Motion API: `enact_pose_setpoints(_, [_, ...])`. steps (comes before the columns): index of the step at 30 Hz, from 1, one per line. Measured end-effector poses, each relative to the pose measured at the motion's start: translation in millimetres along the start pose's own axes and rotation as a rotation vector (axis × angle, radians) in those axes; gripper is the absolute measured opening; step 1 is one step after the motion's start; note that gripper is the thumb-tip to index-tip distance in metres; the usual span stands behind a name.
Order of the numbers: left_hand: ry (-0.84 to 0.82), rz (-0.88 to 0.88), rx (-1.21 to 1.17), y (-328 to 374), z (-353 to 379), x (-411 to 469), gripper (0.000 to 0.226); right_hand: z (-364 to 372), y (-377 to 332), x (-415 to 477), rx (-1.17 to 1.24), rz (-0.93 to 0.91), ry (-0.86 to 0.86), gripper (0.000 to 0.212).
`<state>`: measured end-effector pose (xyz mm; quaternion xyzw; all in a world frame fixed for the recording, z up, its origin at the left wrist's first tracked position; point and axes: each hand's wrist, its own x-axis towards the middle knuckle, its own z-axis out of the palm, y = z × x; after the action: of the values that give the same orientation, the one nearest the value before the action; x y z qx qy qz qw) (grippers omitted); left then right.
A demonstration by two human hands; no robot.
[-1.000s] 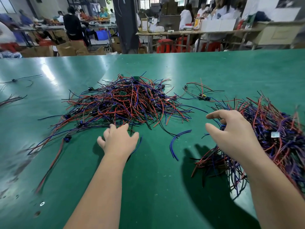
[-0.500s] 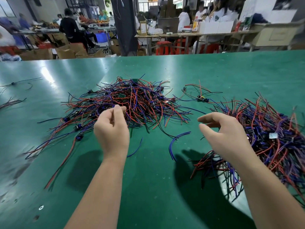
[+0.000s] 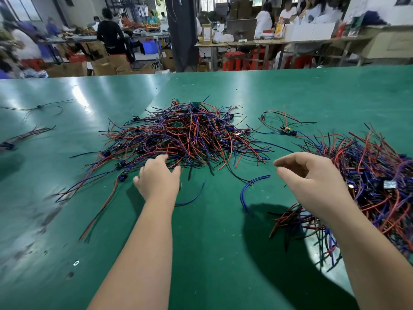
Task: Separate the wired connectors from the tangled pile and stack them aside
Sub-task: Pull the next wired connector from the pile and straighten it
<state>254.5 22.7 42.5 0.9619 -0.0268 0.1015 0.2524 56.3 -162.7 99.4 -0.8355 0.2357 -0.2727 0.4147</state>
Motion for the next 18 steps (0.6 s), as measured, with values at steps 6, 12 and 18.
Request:
enact_pose_setpoints(6, [0.042, -0.100, -0.023, -4, 1, 9, 0.016, 4, 1, 1, 0.000, -0.006, -0.005, 0.014])
enact_pose_setpoints(12, [0.149, 0.002, -0.125, 7, -16, 4, 0.016, 5, 2, 1, -0.017, -0.007, -0.003, 0.014])
enact_pose_setpoints(18, [0.380, 0.379, -0.953, 36, -53, -25, 0.010, 3, 0, 1, 0.013, 0.006, 0.000, 0.017])
